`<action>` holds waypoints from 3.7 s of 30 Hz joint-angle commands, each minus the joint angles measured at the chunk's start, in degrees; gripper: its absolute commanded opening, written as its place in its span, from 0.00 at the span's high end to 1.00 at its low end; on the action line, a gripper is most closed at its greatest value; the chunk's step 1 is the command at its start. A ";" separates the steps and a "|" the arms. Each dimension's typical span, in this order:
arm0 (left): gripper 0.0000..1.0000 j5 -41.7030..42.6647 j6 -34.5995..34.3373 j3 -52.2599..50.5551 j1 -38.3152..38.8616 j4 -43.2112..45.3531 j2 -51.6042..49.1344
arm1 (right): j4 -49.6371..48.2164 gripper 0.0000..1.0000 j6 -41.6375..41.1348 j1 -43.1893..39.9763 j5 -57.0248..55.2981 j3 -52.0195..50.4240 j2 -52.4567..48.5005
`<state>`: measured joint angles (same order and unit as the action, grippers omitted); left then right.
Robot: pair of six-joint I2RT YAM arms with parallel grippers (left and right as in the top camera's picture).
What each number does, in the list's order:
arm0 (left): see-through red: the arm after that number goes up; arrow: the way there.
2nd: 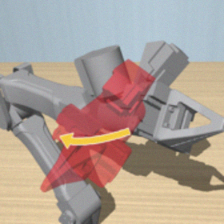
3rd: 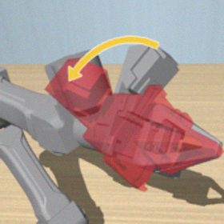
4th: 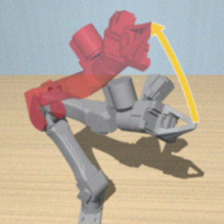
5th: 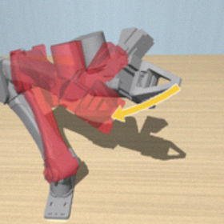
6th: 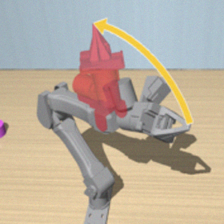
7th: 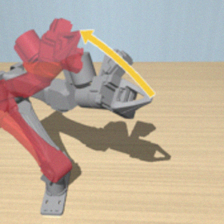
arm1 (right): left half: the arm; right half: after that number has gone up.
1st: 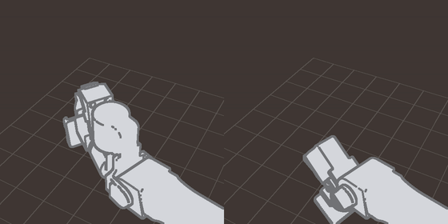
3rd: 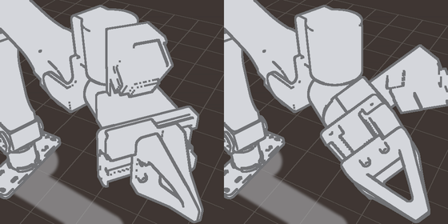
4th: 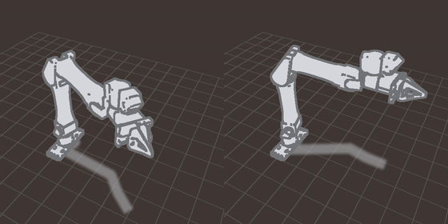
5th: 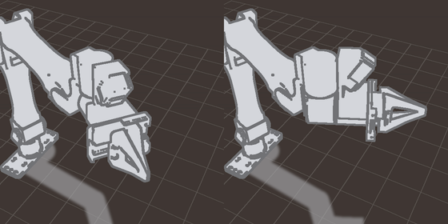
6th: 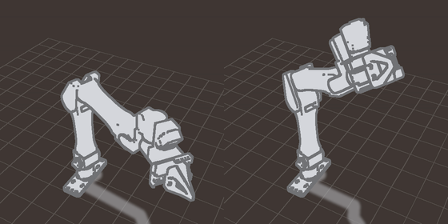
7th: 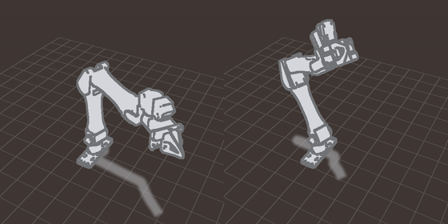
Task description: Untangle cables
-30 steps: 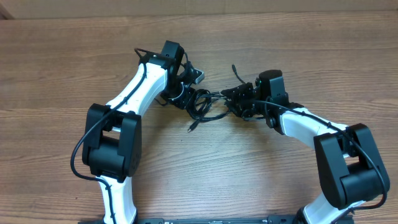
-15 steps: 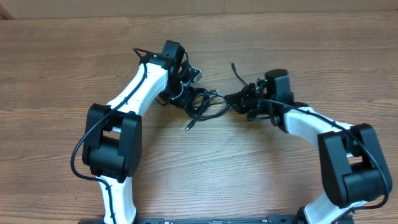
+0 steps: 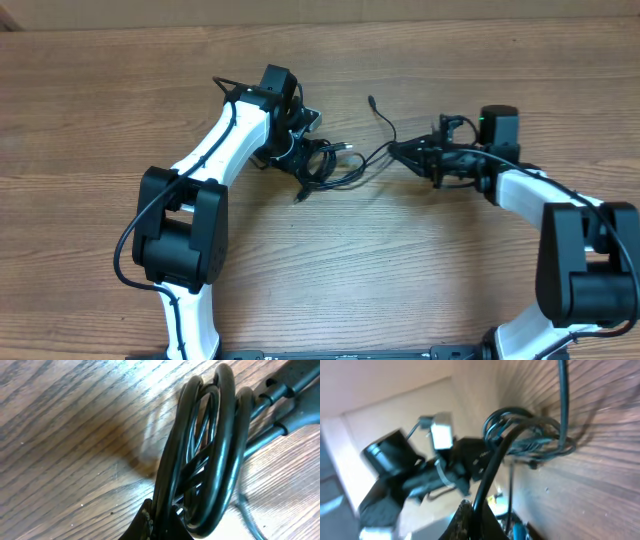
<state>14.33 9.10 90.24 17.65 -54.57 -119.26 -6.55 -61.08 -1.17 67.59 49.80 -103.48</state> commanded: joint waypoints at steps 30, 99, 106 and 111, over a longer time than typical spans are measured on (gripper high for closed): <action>0.96 -7.45 -4.66 -0.20 -0.09 0.00 0.85 | 28.02 0.96 26.91 -15.19 -9.68 0.02 -0.09; 0.95 13.53 13.18 -0.20 -0.07 -1.49 0.87 | 64.04 0.00 21.92 6.25 -67.14 19.96 3.19; 0.95 4.90 7.21 -0.20 -0.07 -0.39 0.87 | 72.59 0.00 23.39 5.14 -65.07 26.84 3.58; 0.56 -0.50 2.21 -0.20 -0.02 0.46 0.85 | 77.61 0.00 23.61 5.11 -68.57 32.98 4.76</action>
<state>18.79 15.57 90.24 17.54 -54.35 -119.26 69.73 -37.69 4.14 2.02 78.98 -101.19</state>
